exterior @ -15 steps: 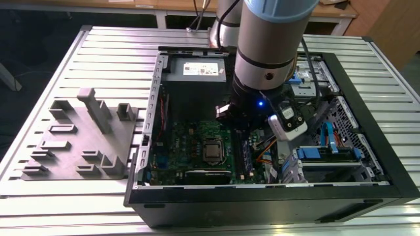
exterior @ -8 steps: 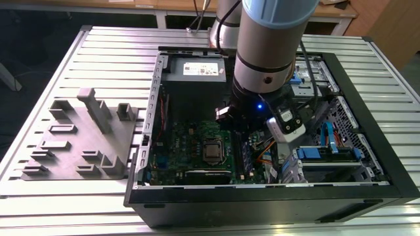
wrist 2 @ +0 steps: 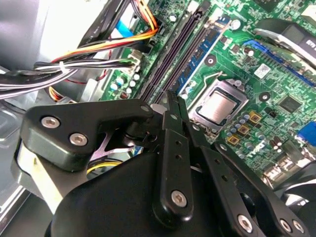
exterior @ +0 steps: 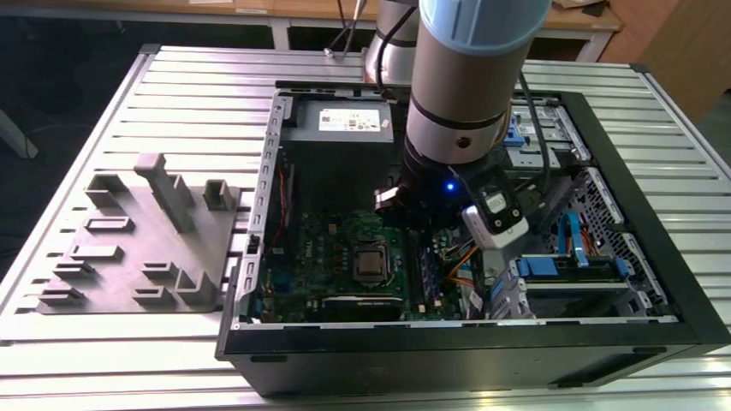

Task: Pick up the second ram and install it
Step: 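Insert the second ram into the second slot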

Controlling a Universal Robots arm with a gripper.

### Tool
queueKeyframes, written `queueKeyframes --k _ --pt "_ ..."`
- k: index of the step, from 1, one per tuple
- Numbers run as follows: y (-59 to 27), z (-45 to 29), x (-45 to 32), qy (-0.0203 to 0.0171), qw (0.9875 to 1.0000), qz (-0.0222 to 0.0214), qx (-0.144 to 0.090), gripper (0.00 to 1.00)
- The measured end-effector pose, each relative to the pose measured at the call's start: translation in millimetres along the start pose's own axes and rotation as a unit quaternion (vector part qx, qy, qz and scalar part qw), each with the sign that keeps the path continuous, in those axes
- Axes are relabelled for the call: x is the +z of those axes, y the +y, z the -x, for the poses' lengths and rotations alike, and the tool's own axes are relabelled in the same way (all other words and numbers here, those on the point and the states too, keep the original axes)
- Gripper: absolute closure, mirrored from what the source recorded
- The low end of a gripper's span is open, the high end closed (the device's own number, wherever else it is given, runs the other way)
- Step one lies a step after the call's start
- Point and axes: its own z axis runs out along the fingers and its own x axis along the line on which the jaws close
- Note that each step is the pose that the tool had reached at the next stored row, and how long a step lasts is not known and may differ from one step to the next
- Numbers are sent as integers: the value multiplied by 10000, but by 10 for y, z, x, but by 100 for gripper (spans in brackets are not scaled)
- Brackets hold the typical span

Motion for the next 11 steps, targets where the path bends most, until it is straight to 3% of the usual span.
queueKeyframes --k 11 --pt "38 -5 107 0 10000 0 0 92"
